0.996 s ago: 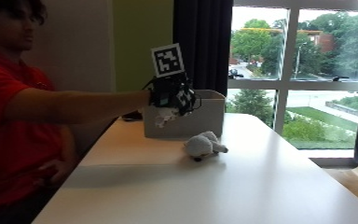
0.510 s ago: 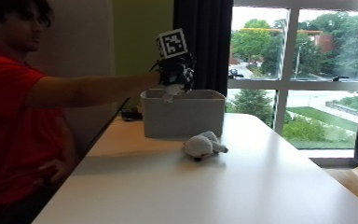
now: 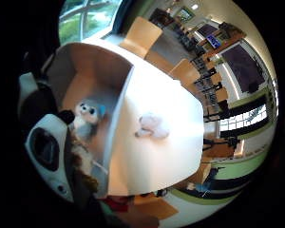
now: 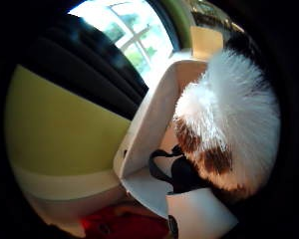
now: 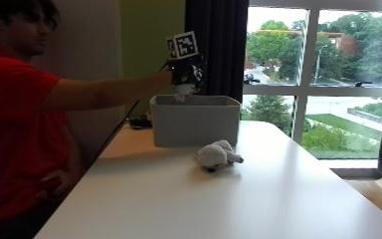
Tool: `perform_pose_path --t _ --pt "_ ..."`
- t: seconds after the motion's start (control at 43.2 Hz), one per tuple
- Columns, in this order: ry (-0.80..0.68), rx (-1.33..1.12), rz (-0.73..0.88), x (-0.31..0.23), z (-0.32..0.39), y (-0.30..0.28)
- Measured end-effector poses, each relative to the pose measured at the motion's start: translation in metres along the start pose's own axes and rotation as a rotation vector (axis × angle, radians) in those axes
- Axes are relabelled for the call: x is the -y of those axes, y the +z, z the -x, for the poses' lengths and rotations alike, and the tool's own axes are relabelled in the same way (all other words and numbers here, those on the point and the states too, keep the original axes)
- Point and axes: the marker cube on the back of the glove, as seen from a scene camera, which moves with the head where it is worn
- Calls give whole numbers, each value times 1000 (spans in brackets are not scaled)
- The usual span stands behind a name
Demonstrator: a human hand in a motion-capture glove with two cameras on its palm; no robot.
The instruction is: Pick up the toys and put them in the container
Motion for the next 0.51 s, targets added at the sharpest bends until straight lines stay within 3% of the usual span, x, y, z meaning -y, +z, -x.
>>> perform_pose_path --t 0.44,0.51 --pt "9 -5 96 -8 -8 7" --pt "103 -37 82 -8 -18 4"
